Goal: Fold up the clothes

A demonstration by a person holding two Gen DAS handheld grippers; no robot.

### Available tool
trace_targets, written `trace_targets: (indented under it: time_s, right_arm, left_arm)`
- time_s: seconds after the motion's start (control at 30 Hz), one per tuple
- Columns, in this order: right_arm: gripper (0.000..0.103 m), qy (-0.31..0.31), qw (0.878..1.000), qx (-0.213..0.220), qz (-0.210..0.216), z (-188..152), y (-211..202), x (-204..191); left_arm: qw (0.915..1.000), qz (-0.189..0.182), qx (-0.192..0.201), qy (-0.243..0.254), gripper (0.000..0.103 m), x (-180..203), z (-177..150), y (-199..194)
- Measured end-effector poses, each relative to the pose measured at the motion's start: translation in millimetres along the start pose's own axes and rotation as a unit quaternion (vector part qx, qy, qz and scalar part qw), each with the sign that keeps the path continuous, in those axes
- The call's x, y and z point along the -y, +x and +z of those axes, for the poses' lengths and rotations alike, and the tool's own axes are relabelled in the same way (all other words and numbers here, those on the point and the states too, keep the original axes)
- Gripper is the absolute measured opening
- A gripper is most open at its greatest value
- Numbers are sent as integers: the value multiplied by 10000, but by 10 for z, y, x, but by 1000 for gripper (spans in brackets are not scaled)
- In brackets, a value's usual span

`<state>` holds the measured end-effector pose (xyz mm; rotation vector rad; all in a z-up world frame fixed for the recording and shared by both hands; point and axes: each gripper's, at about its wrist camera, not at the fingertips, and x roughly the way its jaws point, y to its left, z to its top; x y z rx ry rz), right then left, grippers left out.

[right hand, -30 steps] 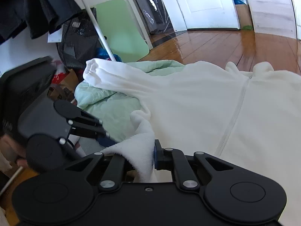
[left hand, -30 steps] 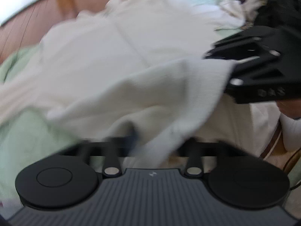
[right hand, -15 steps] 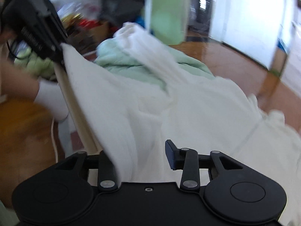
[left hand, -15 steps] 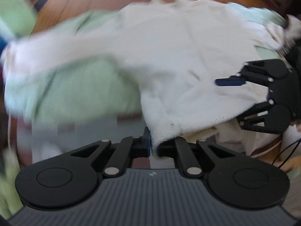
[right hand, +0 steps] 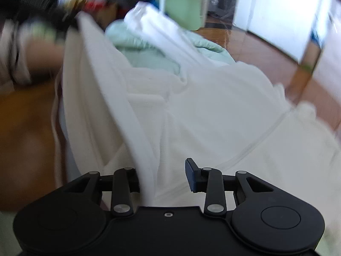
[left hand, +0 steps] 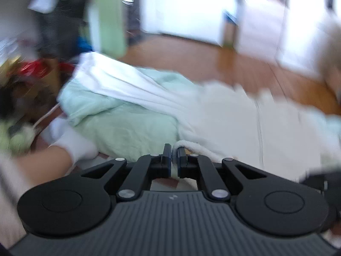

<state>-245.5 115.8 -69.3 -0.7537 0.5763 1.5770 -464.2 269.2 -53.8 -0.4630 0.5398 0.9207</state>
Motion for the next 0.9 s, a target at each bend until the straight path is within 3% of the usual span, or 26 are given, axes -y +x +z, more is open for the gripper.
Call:
trace_targets:
  time_s: [0.07, 0.13, 0.17, 0.23, 0.3, 0.33, 0.4, 0.47, 0.53, 0.57, 0.63, 0.67, 0.77, 0.83, 0.9]
  right_arm:
    - [37, 63, 9997, 1, 240, -29, -43, -2]
    - [37, 126, 9988, 1, 480, -59, -86, -4]
    - [37, 158, 9981, 1, 600, -74, -107, -5]
    - [37, 57, 9976, -107, 686, -116, -95, -58]
    - [37, -316, 9970, -470, 519, -162, 41, -182]
    - [37, -473, 9959, -626, 444, -174, 98, -233]
    - [34, -882, 9923, -857, 127, -199, 188, -333]
    - [7, -1180, 9880, -998, -45, -199, 206, -394]
    - [5, -898, 9901, -1004, 393, -169, 92, -340]
    - [6, -500, 9906, -938, 857, -136, 16, -247]
    - [8, 287, 9838, -770, 1592, -119, -59, -72]
    - [9, 490, 9834, -777, 1568, -139, -45, -11]
    - [10, 879, 9844, -943, 1199, -201, 31, 149]
    - [13, 1191, 9800, -992, 1251, -233, 5, 271]
    - [15, 1442, 9778, -884, 1234, -227, -62, 391]
  left_arm:
    - [9989, 205, -318, 274, 4, -39, -11, 149]
    - [9938, 480, -863, -503, 4, -382, -73, 366]
    - [9876, 521, -1108, -984, 4, -565, -120, 444]
    - [9635, 616, -1512, -2121, 4, -979, -334, 535]
    - [9545, 698, -1803, -2270, 4, -1107, -510, 599]
    - [9563, 710, -1895, -2109, 5, -1105, -569, 608]
    - [9677, 676, -1766, -1666, 5, -1038, -568, 523]
    - [9746, 676, -1588, -1428, 1, -1004, -545, 431]
    - [9774, 1400, -1007, -1223, 0, -1086, -480, 331]
    - [9724, 1859, -824, -1144, 0, -1166, -465, 340]
    - [9507, 1801, -1448, -2070, 0, -1493, -479, 502]
    - [9422, 1624, -1677, -2404, 0, -1559, -508, 546]
    - [9624, 1362, -1745, -1577, 3, -1229, -503, 585]
    - [9743, 823, -1776, -1111, 6, -919, -458, 623]
    - [9780, 174, -1963, -684, 18, -541, -395, 698]
